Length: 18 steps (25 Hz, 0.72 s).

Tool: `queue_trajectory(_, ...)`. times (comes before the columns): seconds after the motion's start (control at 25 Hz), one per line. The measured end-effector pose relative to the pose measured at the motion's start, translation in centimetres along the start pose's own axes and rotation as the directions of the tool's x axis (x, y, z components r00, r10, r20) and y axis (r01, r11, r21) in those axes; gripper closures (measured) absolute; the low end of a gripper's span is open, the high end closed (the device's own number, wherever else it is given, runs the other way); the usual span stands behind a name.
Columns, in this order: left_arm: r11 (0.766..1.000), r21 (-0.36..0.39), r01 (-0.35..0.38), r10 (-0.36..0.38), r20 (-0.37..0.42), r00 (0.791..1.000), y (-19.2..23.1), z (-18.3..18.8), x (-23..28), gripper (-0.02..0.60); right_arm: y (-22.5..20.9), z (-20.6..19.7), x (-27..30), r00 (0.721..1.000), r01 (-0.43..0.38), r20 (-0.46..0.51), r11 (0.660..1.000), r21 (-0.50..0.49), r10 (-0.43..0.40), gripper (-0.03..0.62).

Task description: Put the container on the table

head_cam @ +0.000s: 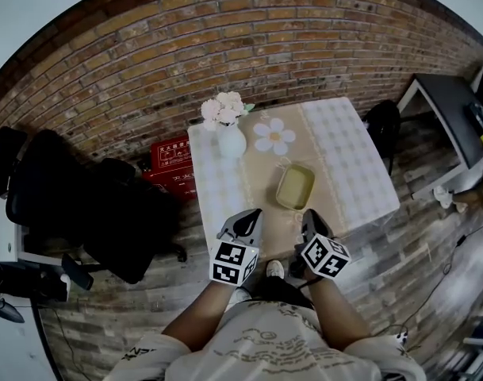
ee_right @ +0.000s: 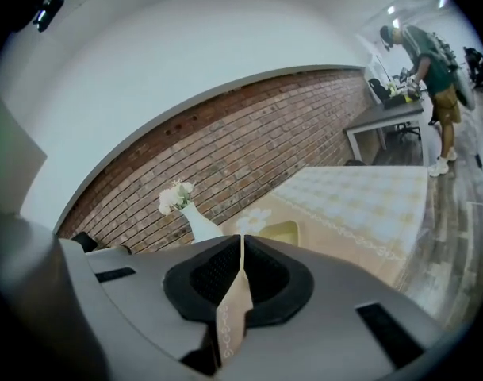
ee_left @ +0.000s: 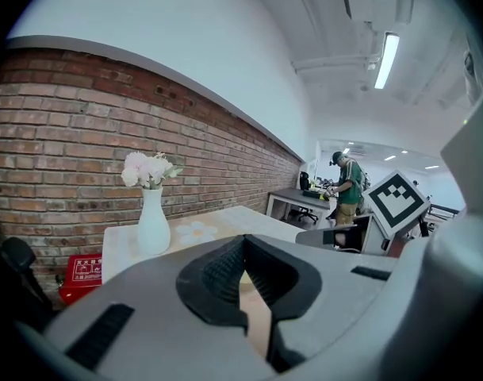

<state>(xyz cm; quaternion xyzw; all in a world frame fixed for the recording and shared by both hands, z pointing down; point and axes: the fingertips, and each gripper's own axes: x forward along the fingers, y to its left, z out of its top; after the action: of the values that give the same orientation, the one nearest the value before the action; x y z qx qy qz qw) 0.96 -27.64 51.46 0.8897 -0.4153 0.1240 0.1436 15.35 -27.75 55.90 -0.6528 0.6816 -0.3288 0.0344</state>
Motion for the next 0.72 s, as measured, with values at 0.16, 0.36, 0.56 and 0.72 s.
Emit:
queue_trajectory(0.16,1.0,0.02,0.023,-0.023,0.02,1.0,-1.2,0.6,-1.4,0.581,1.7,1.5,-2.0,0.998,-0.01,0.055,0.997,-0.079,0.014,0.589)
queue_trajectory(0.36,0.998,0.039,0.04,-0.041,0.03,0.999,-2.3,1.1,-3.0,0.581,4.1,3.6,-4.5,0.992,0.012,0.126,0.971,-0.239,0.018,0.591)
queue_trajectory(0.56,0.998,0.045,0.039,-0.041,0.054,0.998,-2.7,1.5,-4.2,0.581,6.3,4.9,-7.1,0.973,0.068,0.23,0.916,-0.396,0.027,0.591)
queue_trajectory(0.72,0.998,0.05,0.045,-0.048,0.063,0.997,-3.0,1.4,-5.3,0.581,8.6,4.4,-9.1,0.957,0.043,0.274,0.887,-0.459,0.095,0.591)
